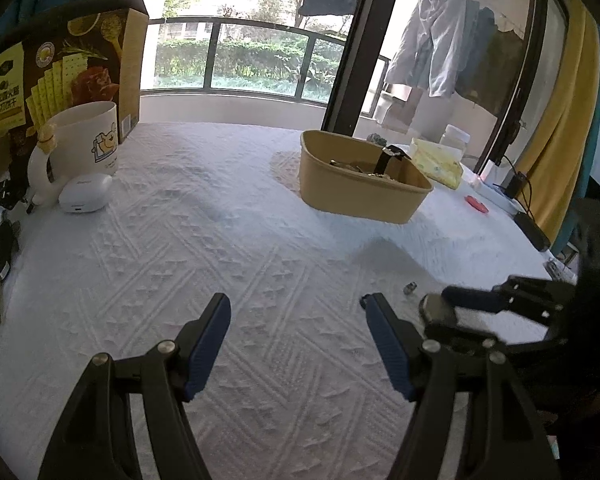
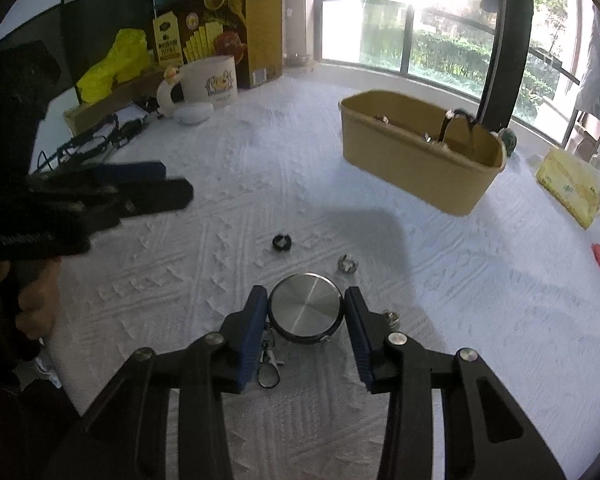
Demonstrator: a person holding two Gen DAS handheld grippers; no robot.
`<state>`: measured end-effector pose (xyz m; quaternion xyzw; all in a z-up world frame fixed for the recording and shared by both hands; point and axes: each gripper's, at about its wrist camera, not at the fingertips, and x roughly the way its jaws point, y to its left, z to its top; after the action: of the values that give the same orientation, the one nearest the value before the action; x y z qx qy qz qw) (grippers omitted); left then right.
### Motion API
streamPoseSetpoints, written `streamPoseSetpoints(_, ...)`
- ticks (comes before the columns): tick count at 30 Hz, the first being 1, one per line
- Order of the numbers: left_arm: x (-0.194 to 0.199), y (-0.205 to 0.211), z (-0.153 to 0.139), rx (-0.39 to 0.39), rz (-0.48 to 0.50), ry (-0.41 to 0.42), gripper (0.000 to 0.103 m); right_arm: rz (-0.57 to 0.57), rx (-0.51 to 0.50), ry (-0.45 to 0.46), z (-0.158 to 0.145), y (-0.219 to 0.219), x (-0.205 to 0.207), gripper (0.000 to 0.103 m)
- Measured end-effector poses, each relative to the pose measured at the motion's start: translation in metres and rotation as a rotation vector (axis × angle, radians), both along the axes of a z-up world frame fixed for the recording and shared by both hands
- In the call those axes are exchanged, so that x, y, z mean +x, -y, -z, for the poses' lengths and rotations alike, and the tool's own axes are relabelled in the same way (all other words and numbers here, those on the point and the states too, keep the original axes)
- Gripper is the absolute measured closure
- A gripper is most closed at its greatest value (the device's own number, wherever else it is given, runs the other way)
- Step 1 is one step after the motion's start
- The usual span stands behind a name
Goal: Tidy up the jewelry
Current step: 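Grasp a small black ring with the left tool while the right tool holds the compact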
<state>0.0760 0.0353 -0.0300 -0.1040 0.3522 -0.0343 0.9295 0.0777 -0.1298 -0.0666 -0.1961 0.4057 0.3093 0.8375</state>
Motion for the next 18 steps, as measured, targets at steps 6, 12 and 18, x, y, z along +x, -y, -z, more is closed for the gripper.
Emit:
streamPoseSetpoints(6, 0.009, 0.017, 0.003, 0.051, 0.031, -0.035, 0.033, 0.027, 0.051, 0.038, -0.022, 0.014, 0.005, 0.066)
streamPoseSetpoints(12, 0.021, 0.041, 0.006, 0.072, 0.087, -0.062, 0.033, 0.07, 0.083, 0.076, -0.037, 0.038, 0.015, 0.066)
streamPoseSetpoints(18, 0.035, 0.068, 0.011, 0.096, 0.156, -0.097, 0.045, 0.115, 0.108, 0.097, -0.048, 0.067, 0.03, 0.065)
